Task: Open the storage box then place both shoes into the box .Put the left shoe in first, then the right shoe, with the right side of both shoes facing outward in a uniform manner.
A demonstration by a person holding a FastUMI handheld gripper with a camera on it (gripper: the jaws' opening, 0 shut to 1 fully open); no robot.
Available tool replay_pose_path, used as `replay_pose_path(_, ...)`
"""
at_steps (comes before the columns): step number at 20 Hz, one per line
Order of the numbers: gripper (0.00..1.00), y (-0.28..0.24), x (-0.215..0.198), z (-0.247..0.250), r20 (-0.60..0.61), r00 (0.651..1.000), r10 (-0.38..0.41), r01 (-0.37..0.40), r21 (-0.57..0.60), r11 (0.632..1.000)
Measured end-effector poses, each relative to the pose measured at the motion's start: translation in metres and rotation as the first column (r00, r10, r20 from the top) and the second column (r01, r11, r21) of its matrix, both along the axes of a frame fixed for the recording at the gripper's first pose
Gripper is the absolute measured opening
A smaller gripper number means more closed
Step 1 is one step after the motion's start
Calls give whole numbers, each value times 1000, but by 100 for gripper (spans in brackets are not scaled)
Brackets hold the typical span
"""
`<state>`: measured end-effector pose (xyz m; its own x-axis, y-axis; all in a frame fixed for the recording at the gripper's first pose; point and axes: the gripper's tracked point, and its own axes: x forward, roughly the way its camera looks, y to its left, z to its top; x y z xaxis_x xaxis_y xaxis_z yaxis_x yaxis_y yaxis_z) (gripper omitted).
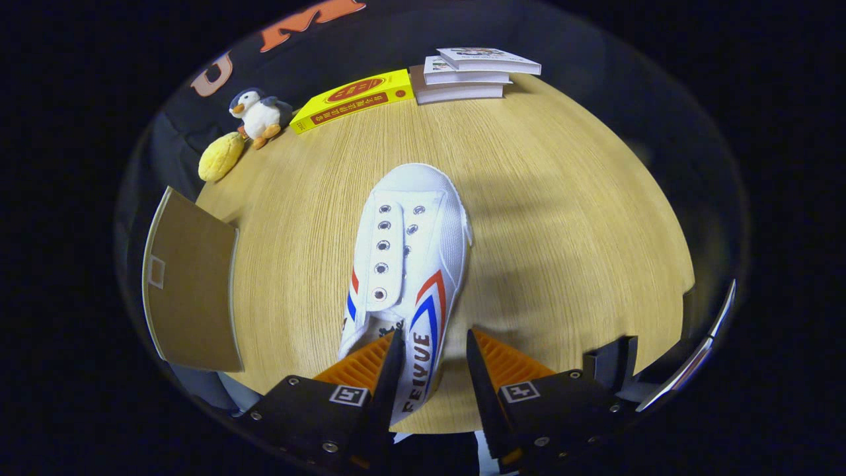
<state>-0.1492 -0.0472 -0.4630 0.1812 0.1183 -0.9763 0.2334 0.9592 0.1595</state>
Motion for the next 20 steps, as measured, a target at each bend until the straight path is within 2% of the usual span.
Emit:
replay_pose_path(3, 36, 1, 1, -2, 1, 999, -54, 54, 57, 997)
replay_pose_path(5, 29, -1, 0, -1, 24, 996, -87, 85, 75, 994)
replay_pose_path(6, 25, -3, 1, -3, 19, 990, -138, 136, 79, 988)
replay_pose_path(7, 16, -4, 2, -1, 22, 984, -177, 174, 83, 981)
replay_pose_path(9, 9, -3, 4, 1, 38, 981, -192, 188, 82, 979)
replay_pose_path(11, 5, -1, 7, 8, 66, 975, -212, 206, 91, 974)
replay_pose_path(17, 4, 13, 41, 41, 181, 947, -267, 240, 157, 958)
replay_pose_path(20, 4, 25, 55, 69, 214, 945, -246, 215, 161, 963)
